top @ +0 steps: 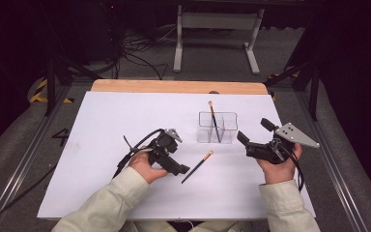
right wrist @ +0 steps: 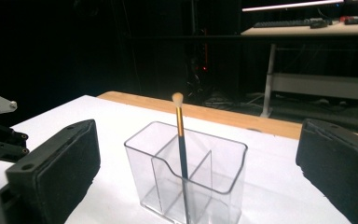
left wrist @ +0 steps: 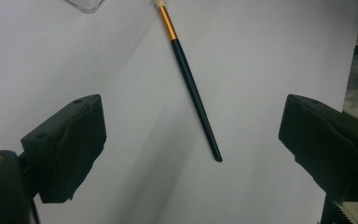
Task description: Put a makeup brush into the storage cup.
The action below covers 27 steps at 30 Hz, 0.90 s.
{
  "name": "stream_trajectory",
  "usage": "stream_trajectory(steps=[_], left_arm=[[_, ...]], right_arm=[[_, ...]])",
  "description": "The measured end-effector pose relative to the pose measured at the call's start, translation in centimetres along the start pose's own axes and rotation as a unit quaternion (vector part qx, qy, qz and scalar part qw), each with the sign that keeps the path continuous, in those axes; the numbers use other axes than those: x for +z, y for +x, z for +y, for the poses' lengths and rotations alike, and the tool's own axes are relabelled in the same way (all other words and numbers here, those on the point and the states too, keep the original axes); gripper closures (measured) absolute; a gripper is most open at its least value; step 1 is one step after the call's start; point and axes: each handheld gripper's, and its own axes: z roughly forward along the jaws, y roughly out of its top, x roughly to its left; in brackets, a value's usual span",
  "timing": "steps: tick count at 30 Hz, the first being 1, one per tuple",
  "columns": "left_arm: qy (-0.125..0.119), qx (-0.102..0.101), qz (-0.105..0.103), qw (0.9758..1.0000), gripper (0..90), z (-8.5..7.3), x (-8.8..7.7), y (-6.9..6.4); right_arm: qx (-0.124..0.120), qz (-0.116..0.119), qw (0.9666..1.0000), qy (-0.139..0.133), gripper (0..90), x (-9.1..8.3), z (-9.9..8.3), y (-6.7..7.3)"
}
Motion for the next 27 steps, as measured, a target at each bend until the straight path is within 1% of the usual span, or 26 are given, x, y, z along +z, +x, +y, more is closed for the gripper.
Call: stream_trajectory(steps=[1,2,3,4,6,9,11,12,13,14,16,18,20,24,25,27], left_arm=[[0.001,0.001,0.001,1.0,8.1,0.1,0.2,0.0],[0.001,0.001,0.001,1.0,8.1,0.1,0.2,0.0],[0.003,0.001,0.001,1.0,8.1,0.2,0.4,0.0],[0.005,0.0,0.0,1.0,8.2,0.3,0.6,0.1],[0.01,-0.003,0.003,0.9999,8.2,0.4,0.8,0.0],[0.012,-0.002,0.005,0.9999,8.2,0.6,1.1,0.0],[0.016,-0.004,0.006,0.9998,8.1,0.7,1.3,0.0],[0.016,-0.004,0.007,0.9998,8.2,0.7,1.4,0.0],[0.019,-0.004,0.007,0.9998,8.2,0.8,1.4,0.0],[0.02,-0.009,0.008,0.9997,8.1,0.8,1.5,-0.1],[0.022,-0.01,0.01,0.9997,8.2,0.9,1.7,-0.1],[0.03,-0.01,0.012,0.9994,8.2,1.0,1.9,0.0],[0.039,-0.012,0.016,0.999,8.2,1.1,2.2,-0.1],[0.058,-0.013,0.026,0.9979,8.2,1.2,2.8,-0.1],[0.06,-0.017,0.024,0.9978,8.2,1.2,2.9,-0.1],[0.064,-0.017,0.027,0.9974,8.5,1.3,3.1,0.0]], right_arm=[[0.002,-0.006,1.0,0.002,0.2,-0.1,-0.1,-0.1],[0.003,-0.022,0.9997,0.003,0.2,-0.2,-0.2,-0.2],[0.003,-0.022,0.9997,0.003,0.2,-0.2,-0.2,-0.2],[0.005,-0.037,0.9993,0.006,0.2,-0.2,-0.2,-0.3],[0.007,-0.047,0.9988,0.011,0.2,-0.2,-0.4,-0.4],[0.009,-0.044,0.9987,0.022,0.2,-0.1,-0.6,-0.4],[0.005,-0.045,0.9981,0.042,0.2,0.1,-0.8,-0.4],[0.004,-0.047,0.9979,0.045,0.2,0.2,-0.8,-0.3],[0.001,-0.043,0.9978,0.05,0.2,0.2,-0.9,-0.3],[-0.002,-0.036,0.998,0.052,0.3,0.2,-0.9,-0.3],[-0.006,-0.034,0.9979,0.054,0.3,0.2,-0.9,-0.2],[-0.017,-0.029,0.9981,0.052,0.3,0.0,-0.8,-0.1],[-0.023,-0.034,0.9979,0.051,0.3,-0.1,-0.7,0.0],[-0.023,-0.037,0.9977,0.053,0.4,-0.1,-0.6,-0.1],[-0.029,-0.038,0.9974,0.054,1.2,-0.1,-0.6,-0.1],[-0.029,-0.035,0.9975,0.053,2.1,-0.2,-0.5,-0.1]])
